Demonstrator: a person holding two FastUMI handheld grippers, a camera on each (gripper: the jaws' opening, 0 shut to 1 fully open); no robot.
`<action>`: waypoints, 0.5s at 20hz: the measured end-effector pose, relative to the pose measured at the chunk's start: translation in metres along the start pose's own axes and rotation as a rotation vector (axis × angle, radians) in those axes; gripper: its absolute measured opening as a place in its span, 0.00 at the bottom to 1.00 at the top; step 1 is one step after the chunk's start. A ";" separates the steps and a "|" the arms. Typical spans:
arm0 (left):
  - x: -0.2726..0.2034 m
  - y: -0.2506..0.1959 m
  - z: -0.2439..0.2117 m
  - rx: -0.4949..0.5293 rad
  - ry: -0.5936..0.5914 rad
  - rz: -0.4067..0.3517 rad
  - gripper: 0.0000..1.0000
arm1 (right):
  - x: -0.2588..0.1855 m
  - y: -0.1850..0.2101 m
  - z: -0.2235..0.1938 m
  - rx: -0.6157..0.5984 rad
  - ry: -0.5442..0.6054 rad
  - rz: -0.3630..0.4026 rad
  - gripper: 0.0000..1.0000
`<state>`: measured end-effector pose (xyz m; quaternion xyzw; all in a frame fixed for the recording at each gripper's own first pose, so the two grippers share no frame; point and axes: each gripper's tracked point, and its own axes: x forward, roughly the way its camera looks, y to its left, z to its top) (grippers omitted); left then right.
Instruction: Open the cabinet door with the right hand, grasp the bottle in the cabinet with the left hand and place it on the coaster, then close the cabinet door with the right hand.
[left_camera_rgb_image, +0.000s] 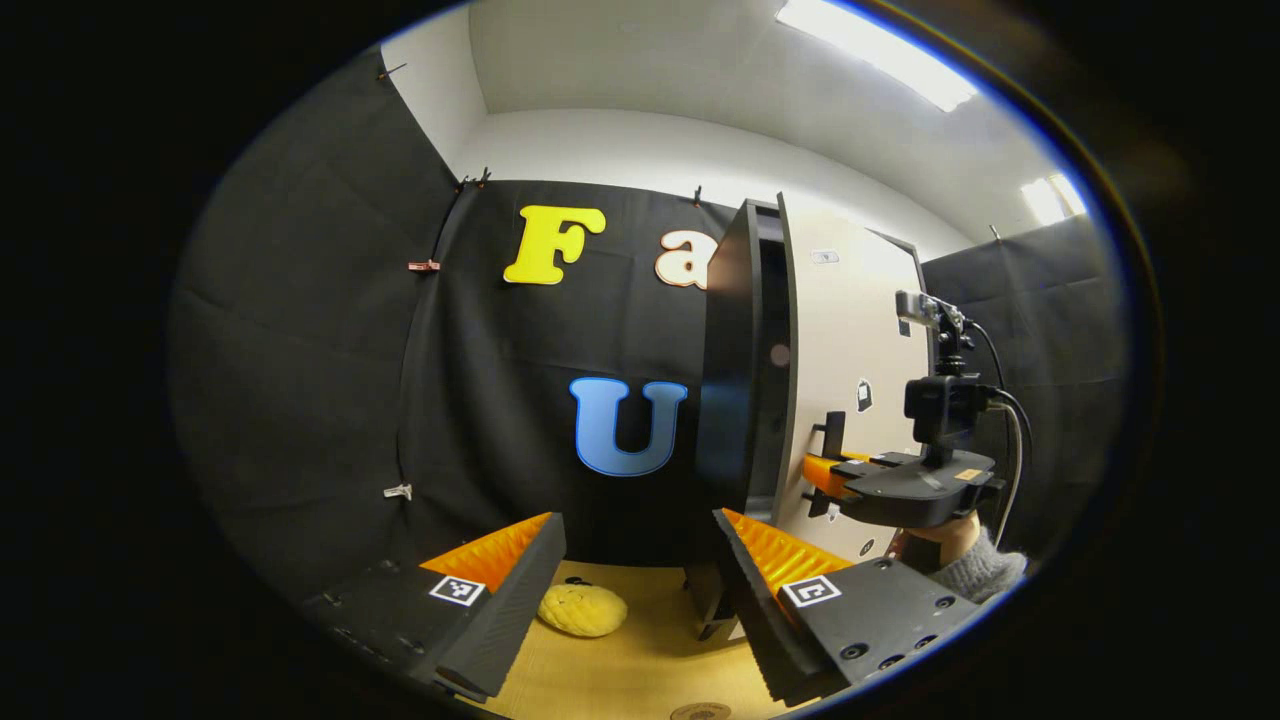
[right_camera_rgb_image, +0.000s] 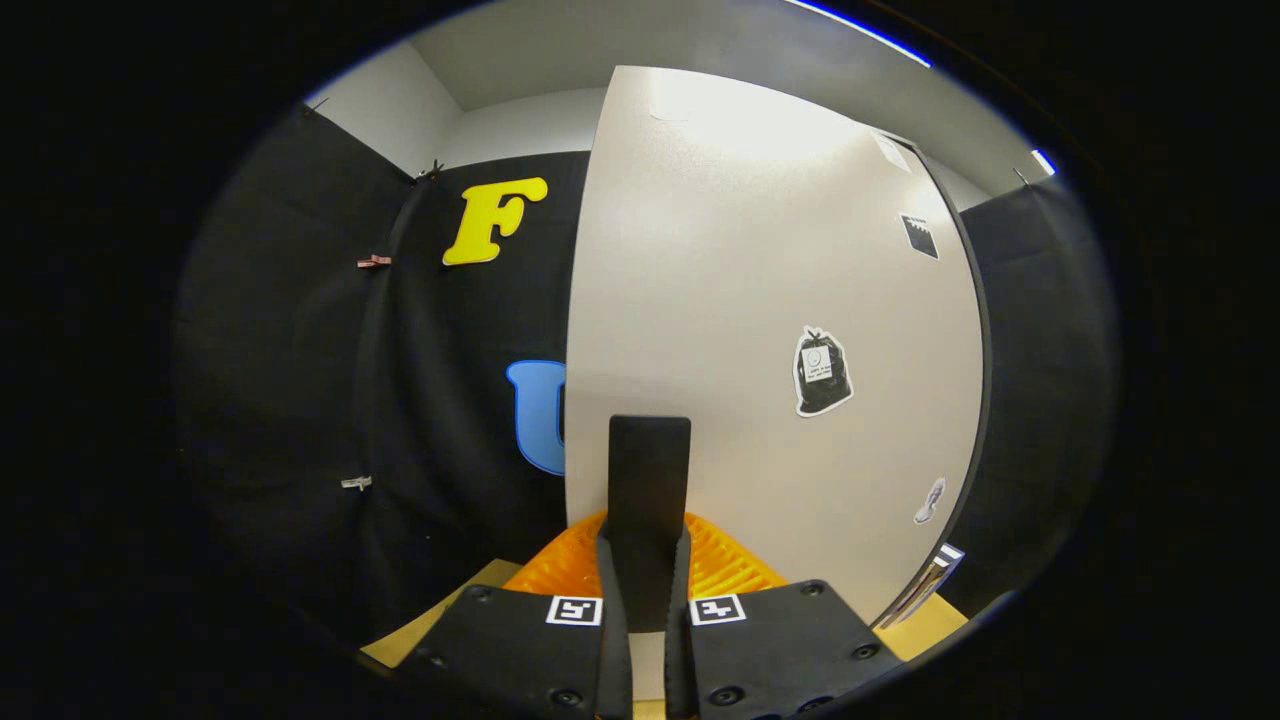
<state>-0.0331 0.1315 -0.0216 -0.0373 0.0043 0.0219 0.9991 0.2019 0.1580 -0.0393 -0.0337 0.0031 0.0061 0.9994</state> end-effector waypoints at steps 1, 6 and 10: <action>-0.003 -0.003 0.000 -0.001 -0.001 -0.007 0.92 | -0.006 0.000 0.001 0.006 0.004 0.013 0.17; 0.000 -0.026 0.001 0.000 0.003 -0.052 0.93 | -0.040 -0.006 0.008 0.009 0.015 0.036 0.17; -0.005 -0.049 0.001 0.004 0.001 -0.102 0.92 | -0.071 -0.025 0.010 0.010 0.026 0.032 0.17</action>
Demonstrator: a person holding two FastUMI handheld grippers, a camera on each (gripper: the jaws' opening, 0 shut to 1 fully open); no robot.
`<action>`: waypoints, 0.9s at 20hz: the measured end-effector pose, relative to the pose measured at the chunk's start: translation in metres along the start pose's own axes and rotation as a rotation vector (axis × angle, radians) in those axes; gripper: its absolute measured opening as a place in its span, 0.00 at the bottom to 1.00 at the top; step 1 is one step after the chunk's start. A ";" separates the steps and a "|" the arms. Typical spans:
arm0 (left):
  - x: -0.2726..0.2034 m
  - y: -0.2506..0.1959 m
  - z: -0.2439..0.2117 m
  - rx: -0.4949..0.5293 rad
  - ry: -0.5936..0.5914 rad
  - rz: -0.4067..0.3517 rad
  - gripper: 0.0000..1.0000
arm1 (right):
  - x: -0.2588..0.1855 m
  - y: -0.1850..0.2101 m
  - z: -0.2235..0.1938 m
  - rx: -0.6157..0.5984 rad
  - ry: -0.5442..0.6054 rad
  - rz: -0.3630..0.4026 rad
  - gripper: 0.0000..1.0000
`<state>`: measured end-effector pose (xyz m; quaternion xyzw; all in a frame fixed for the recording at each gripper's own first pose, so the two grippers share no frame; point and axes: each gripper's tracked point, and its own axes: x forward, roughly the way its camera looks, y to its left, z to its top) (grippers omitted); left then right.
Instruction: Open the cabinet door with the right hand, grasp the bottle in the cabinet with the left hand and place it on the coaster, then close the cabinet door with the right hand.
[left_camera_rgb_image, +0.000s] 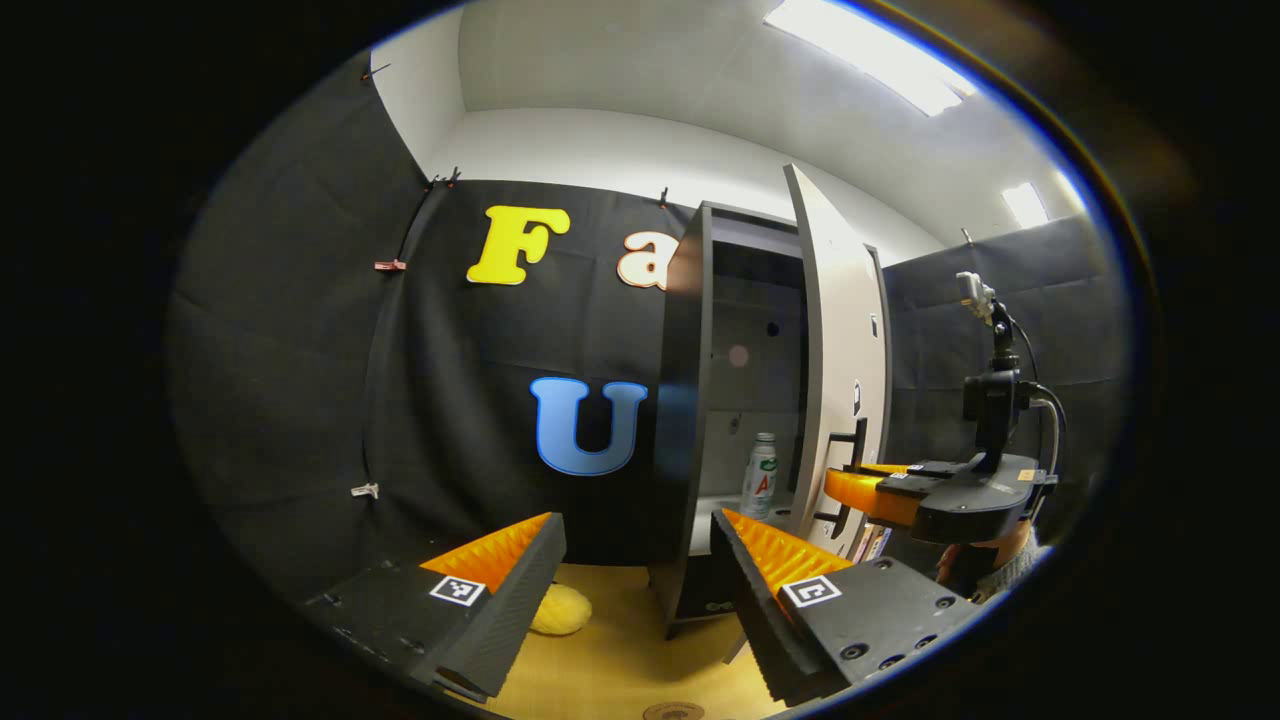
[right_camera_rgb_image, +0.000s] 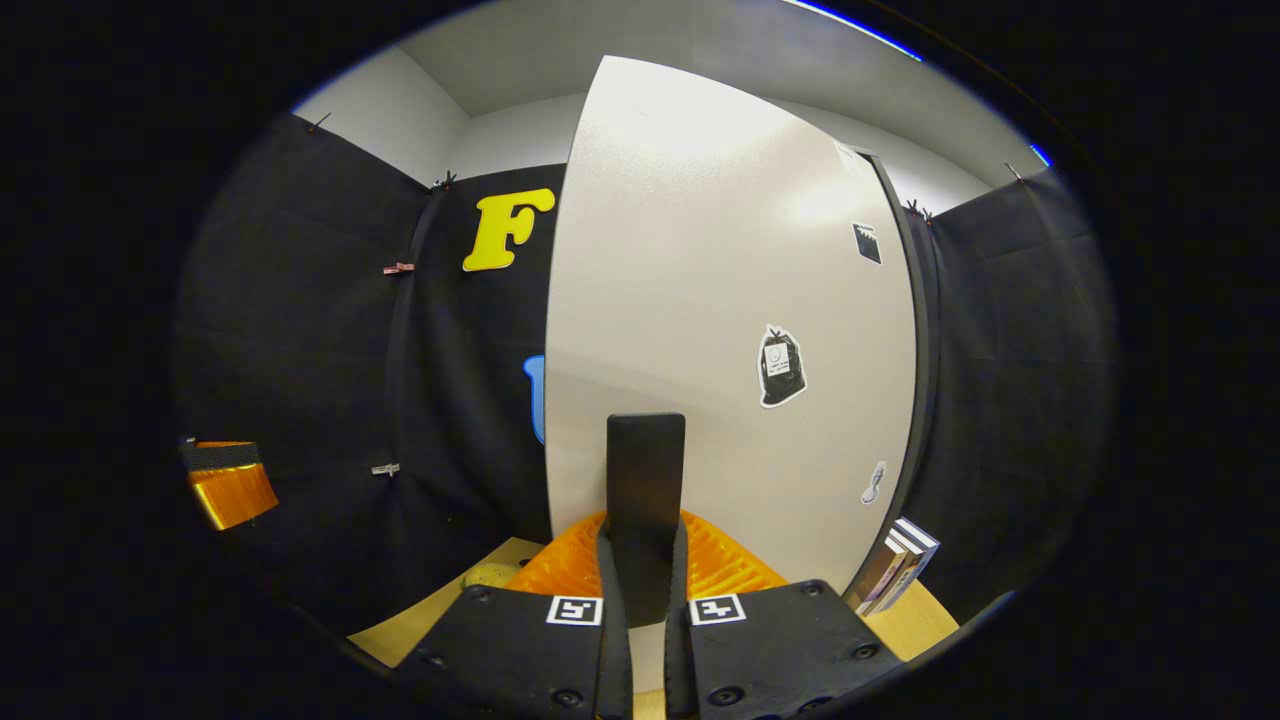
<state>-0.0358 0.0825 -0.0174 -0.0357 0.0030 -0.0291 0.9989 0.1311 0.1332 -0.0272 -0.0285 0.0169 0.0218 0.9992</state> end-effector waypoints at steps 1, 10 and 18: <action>0.000 -0.005 0.000 0.001 0.001 -0.014 0.92 | -0.008 -0.004 0.000 0.001 0.003 -0.006 0.17; 0.016 -0.054 -0.009 0.005 0.014 -0.140 0.92 | -0.065 -0.056 0.008 0.016 0.013 -0.122 0.16; 0.028 -0.109 -0.019 -0.004 0.020 -0.255 0.92 | -0.104 -0.114 0.012 -0.035 0.016 -0.249 0.15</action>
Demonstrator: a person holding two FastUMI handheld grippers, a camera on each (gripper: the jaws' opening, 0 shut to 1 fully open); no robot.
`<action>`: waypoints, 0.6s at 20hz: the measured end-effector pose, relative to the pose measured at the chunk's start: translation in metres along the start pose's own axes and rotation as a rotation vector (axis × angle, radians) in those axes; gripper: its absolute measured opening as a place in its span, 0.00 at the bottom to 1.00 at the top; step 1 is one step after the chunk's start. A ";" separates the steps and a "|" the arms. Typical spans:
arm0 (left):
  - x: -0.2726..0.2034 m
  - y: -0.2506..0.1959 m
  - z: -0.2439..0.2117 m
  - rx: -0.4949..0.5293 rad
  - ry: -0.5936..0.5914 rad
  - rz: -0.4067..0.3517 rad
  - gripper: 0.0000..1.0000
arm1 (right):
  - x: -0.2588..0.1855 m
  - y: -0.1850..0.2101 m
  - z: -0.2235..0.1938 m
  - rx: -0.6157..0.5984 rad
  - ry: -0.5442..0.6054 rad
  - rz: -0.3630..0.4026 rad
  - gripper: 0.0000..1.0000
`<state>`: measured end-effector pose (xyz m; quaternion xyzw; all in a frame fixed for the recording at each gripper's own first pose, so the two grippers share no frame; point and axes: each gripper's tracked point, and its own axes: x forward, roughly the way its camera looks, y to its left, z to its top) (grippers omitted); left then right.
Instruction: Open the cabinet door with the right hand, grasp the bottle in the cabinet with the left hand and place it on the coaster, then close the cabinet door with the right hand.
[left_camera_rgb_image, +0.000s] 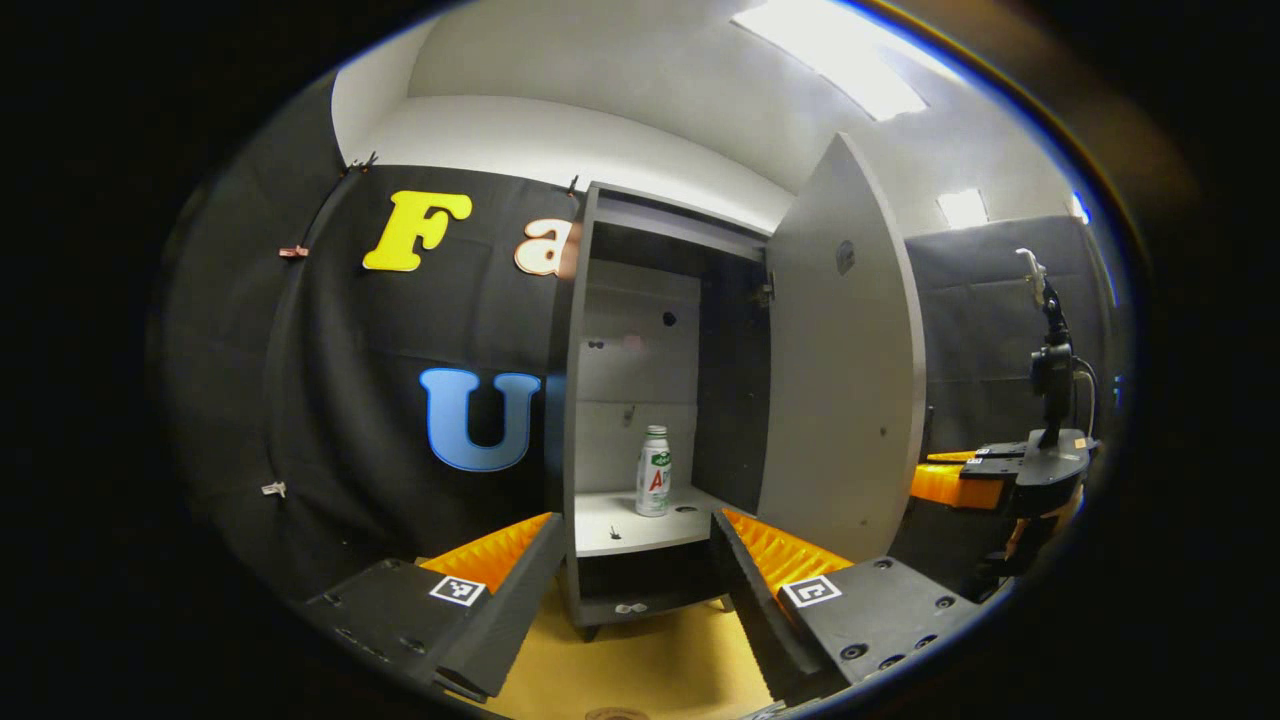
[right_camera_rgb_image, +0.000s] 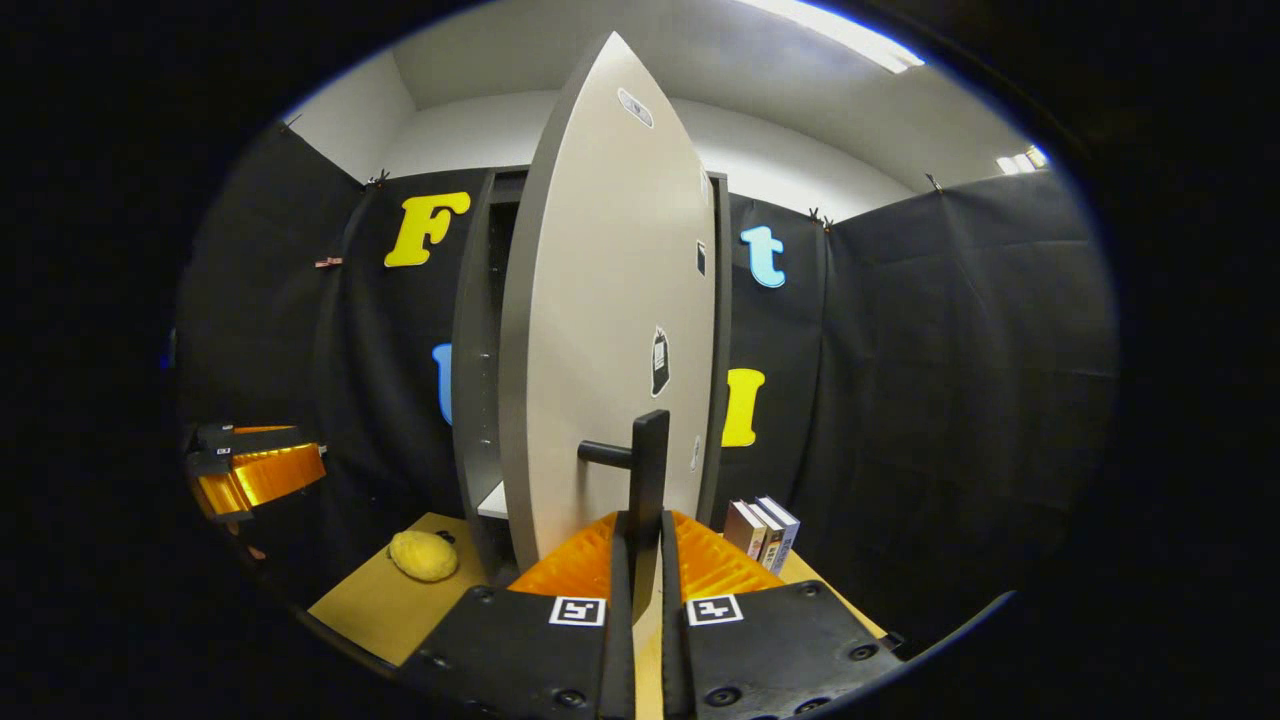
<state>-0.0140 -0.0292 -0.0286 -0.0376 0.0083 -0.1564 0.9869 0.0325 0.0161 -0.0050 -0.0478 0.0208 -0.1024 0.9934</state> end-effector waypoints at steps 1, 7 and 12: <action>0.003 -0.006 -0.002 -0.001 0.004 -0.002 0.92 | -0.001 -0.006 0.001 0.001 -0.001 0.007 0.15; 0.039 -0.035 -0.004 -0.005 0.002 0.044 0.92 | 0.001 -0.036 0.005 0.094 0.020 0.101 0.14; 0.072 -0.052 -0.011 0.004 0.014 0.083 0.92 | -0.002 -0.066 0.003 0.037 0.008 0.126 0.14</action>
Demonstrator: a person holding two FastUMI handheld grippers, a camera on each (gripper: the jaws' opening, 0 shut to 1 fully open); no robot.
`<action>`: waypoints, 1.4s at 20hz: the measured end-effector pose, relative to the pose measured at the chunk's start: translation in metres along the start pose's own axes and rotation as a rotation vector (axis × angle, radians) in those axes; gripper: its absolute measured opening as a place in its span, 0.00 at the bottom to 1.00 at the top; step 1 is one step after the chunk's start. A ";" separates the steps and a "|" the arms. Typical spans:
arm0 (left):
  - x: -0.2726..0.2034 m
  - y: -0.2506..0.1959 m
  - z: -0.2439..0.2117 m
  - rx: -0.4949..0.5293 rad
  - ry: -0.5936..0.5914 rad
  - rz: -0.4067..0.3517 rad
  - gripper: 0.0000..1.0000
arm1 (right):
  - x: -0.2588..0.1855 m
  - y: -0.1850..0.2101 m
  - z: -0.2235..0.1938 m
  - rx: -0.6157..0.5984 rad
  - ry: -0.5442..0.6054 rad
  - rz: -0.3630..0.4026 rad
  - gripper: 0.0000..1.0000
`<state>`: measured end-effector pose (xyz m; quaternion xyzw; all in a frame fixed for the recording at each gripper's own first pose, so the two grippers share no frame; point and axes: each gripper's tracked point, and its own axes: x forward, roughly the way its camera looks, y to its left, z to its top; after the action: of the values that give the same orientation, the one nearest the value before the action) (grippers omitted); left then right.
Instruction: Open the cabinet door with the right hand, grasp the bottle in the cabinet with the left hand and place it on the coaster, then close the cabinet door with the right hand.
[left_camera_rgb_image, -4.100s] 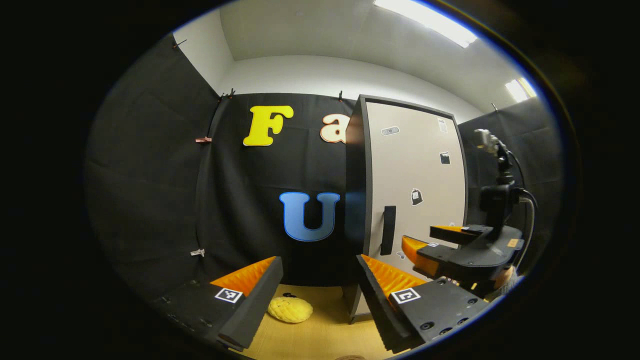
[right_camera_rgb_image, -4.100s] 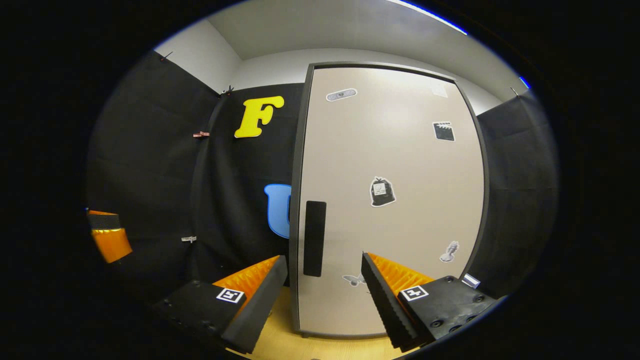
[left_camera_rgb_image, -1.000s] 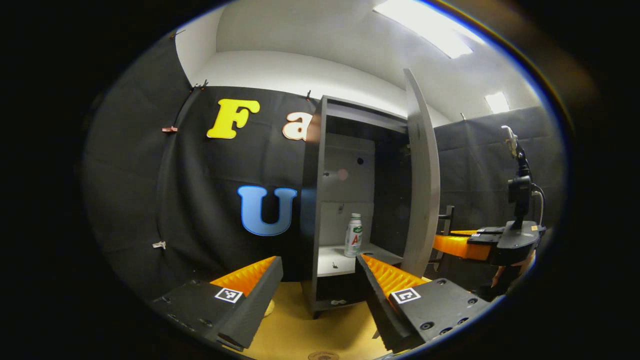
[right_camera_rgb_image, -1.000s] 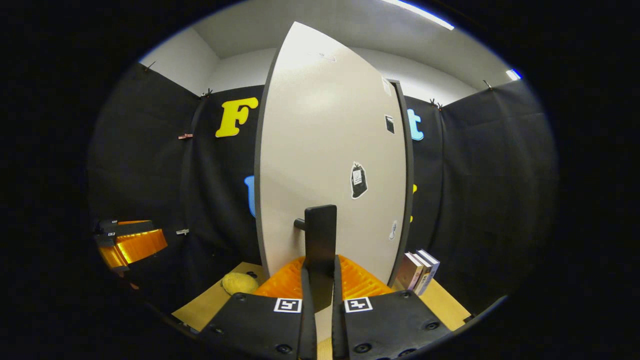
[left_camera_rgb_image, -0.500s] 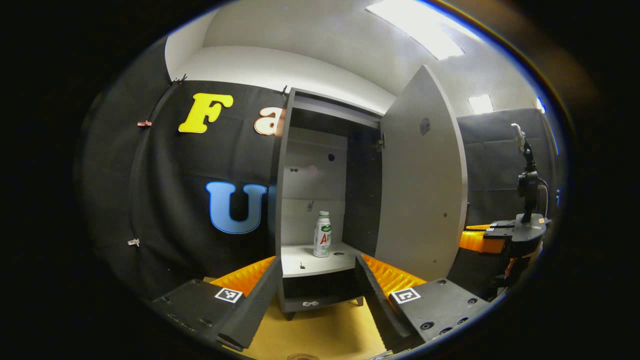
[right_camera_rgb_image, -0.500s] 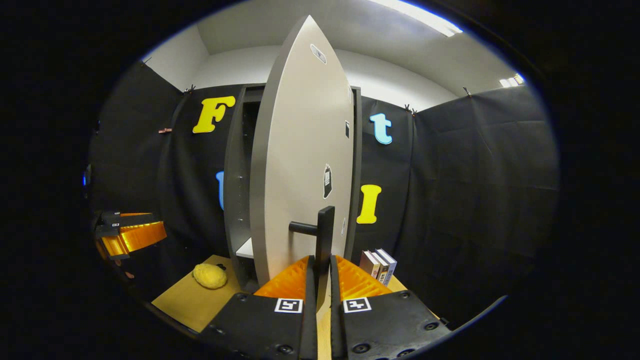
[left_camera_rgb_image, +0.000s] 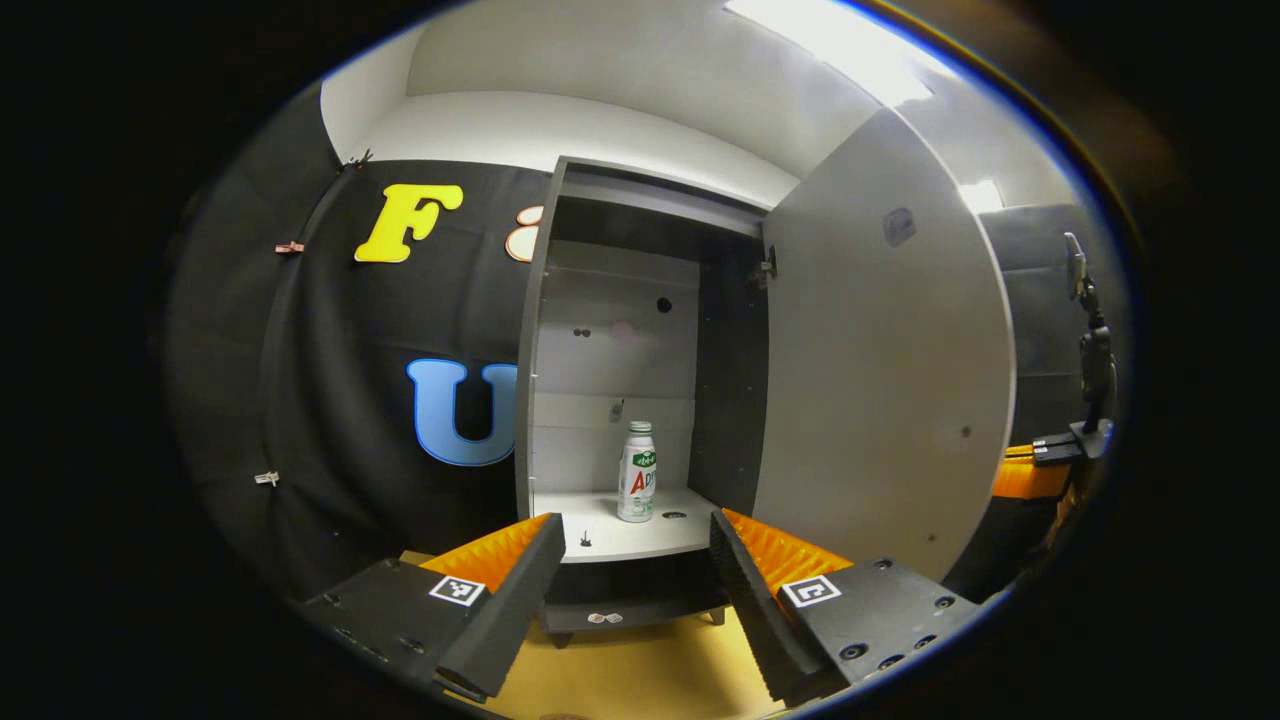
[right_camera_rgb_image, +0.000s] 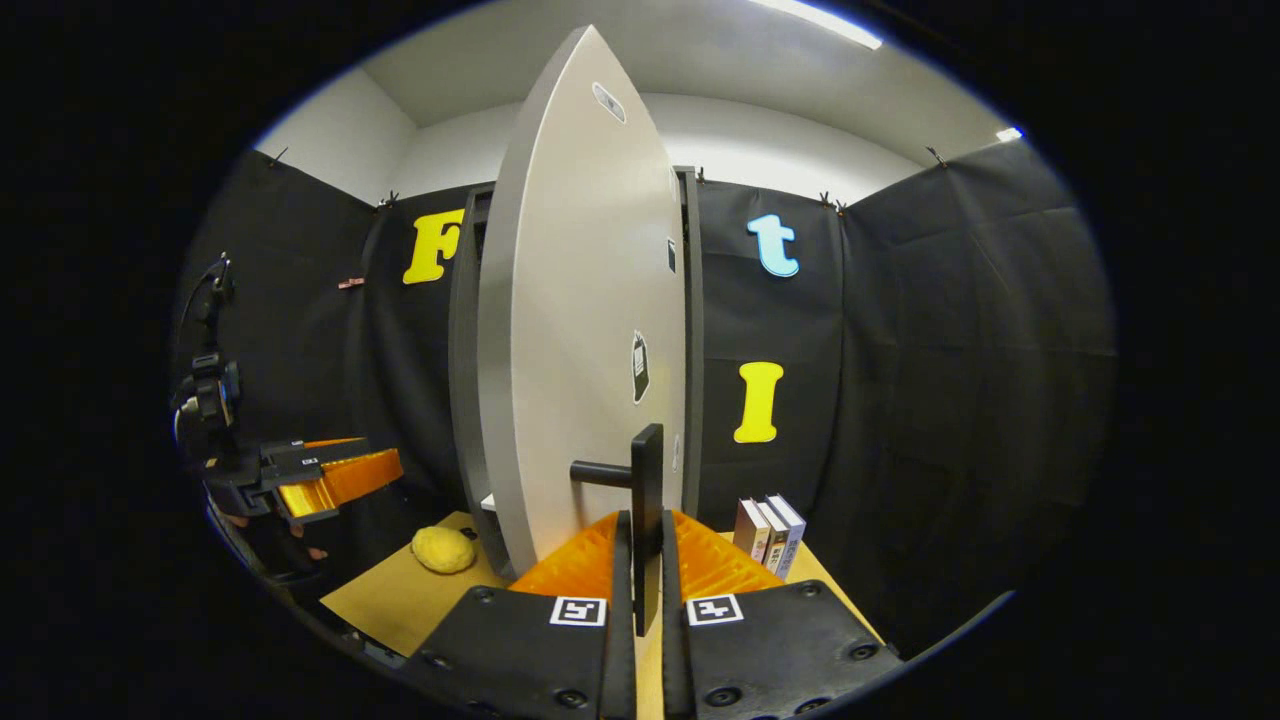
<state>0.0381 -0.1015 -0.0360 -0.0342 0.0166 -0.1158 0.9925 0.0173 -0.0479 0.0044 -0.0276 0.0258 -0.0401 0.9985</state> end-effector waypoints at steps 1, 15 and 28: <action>0.006 -0.004 -0.001 0.002 0.000 0.005 0.92 | -0.001 -0.006 0.000 -0.015 -0.002 -0.001 0.14; 0.072 -0.032 -0.005 0.047 0.012 0.050 0.92 | -0.005 -0.067 0.002 0.063 -0.016 0.023 0.09; 0.232 -0.028 -0.022 -0.004 -0.008 -0.006 0.92 | -0.057 -0.095 0.013 0.084 -0.060 0.032 0.13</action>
<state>0.2563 -0.1835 -0.0618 -0.0368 0.0128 -0.1187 0.9922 -0.0458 -0.1369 0.0254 0.0134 -0.0054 -0.0242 0.9996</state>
